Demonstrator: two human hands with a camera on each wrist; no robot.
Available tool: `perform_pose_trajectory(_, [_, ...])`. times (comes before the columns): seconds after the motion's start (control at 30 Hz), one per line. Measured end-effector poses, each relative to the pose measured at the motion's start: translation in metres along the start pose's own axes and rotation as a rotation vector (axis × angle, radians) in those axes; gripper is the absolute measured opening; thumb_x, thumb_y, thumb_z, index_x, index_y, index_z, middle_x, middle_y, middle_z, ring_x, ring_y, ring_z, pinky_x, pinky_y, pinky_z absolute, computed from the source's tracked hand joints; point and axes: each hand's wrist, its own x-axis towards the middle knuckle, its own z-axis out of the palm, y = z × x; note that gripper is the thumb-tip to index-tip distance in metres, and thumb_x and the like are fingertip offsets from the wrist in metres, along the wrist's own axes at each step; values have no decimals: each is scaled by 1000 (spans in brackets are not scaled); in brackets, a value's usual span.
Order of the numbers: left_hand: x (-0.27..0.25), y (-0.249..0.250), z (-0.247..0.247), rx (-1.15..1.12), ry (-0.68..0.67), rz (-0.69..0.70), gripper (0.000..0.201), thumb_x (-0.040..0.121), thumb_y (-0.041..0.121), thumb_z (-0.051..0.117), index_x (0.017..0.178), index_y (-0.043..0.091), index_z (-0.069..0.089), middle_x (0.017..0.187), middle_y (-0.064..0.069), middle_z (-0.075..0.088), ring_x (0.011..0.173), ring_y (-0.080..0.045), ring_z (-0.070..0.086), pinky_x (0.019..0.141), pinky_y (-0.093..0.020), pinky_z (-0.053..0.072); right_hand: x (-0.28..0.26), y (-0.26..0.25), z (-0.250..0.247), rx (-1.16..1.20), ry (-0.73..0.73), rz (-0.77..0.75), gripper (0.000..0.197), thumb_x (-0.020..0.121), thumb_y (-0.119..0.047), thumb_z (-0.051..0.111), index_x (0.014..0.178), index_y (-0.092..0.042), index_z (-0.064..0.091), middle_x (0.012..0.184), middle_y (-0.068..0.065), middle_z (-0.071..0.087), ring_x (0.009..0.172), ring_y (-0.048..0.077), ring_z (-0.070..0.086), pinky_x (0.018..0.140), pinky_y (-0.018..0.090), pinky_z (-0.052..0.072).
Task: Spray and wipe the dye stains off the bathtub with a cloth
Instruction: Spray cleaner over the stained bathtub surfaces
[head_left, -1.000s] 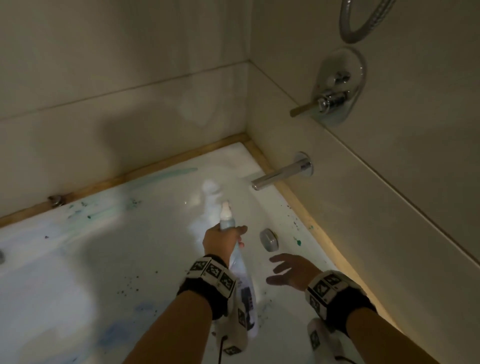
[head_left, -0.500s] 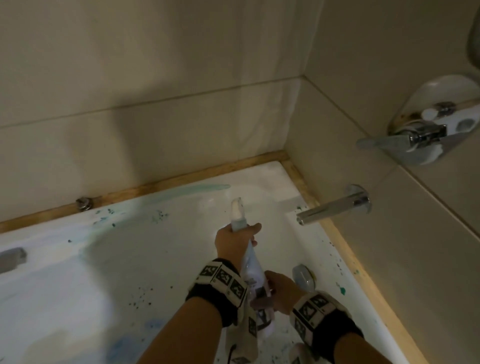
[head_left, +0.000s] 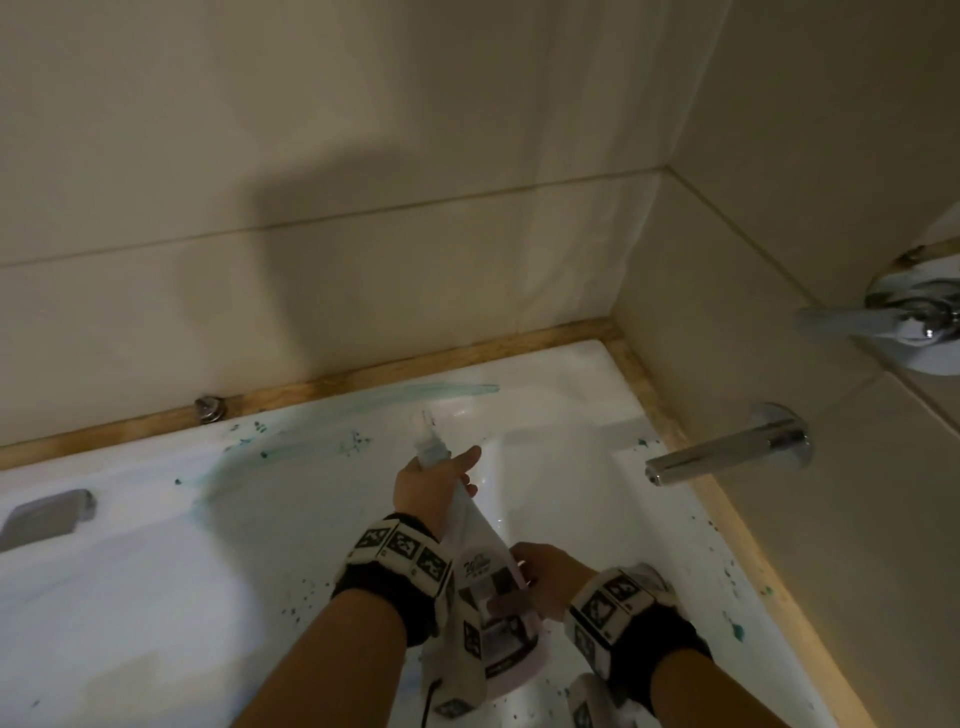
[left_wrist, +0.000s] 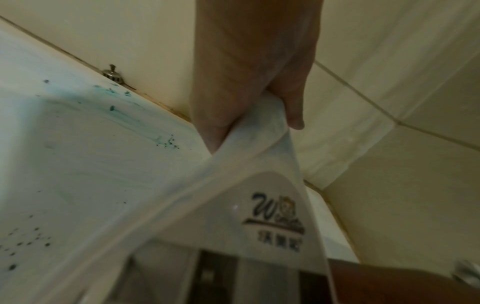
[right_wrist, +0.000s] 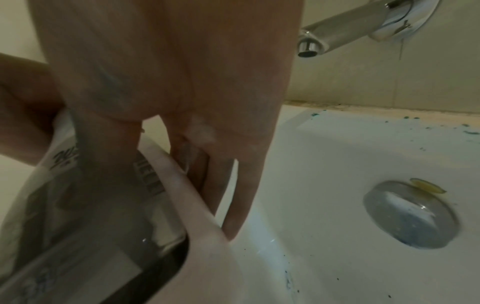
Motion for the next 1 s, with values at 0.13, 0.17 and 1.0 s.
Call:
perform_pose_trajectory(0.13, [8, 2, -16, 32, 46, 8, 27, 72, 19, 79, 72, 8, 54, 67, -7, 60, 61, -20, 58, 77, -36, 54, 6, -12, 7, 4, -6, -3, 55, 77, -35, 72, 125, -19, 49, 126, 1, 58, 114, 20, 55, 101, 37, 44])
perform_pose_trajectory(0.17, [10, 2, -20, 29, 61, 3, 28, 72, 21, 80, 70, 8, 54, 66, -6, 61, 62, -20, 59, 79, -36, 54, 8, -14, 8, -9, -5, -3, 56, 78, -36, 71, 126, -20, 48, 127, 1, 57, 115, 20, 55, 101, 37, 43])
perform_pose_trajectory(1.0, [-49, 32, -163, -5, 281, 179, 48, 72, 45, 74, 94, 6, 56, 71, -3, 64, 83, -24, 65, 90, -42, 51, -49, -116, 126, -278, 267, -273, 104, 84, -30, 61, 142, -27, -25, 136, 1, 31, 116, 23, 47, 99, 38, 42])
